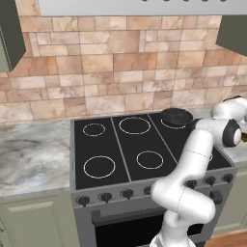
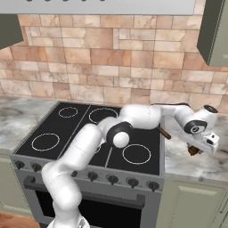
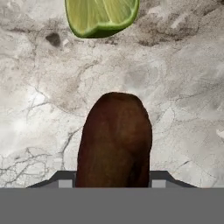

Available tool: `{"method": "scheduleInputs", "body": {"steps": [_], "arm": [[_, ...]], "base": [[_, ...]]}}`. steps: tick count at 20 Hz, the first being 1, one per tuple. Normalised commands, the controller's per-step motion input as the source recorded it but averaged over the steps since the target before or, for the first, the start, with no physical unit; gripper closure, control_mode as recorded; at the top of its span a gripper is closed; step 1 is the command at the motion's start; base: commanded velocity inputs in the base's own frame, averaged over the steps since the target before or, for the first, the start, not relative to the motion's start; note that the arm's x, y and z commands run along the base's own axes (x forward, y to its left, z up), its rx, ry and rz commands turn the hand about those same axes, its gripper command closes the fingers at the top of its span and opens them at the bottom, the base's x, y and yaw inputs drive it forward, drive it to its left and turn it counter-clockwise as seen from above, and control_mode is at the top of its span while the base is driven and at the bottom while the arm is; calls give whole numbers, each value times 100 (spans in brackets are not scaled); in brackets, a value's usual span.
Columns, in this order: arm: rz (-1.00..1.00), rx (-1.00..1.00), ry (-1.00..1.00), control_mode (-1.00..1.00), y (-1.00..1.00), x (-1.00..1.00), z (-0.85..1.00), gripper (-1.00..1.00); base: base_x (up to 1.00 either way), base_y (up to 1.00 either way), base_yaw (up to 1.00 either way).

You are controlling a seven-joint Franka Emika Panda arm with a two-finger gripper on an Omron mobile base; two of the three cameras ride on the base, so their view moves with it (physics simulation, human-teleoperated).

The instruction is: Put the sweet potato and lemon wedge in the pan. Then turn on the rear right burner and set the heat to medium.

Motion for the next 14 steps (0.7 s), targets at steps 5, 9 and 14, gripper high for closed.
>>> {"method": "scheduleInputs", "body": {"steps": [5, 9, 14], "arm": [[1, 0, -3, -100, 58, -79, 58, 100], [11, 0, 0, -100, 99, -26, 66, 100], [15, 0, 0, -100, 100, 0, 34, 100]], "base": [[0, 0, 0], [0, 0, 0], [0, 0, 0]]}}
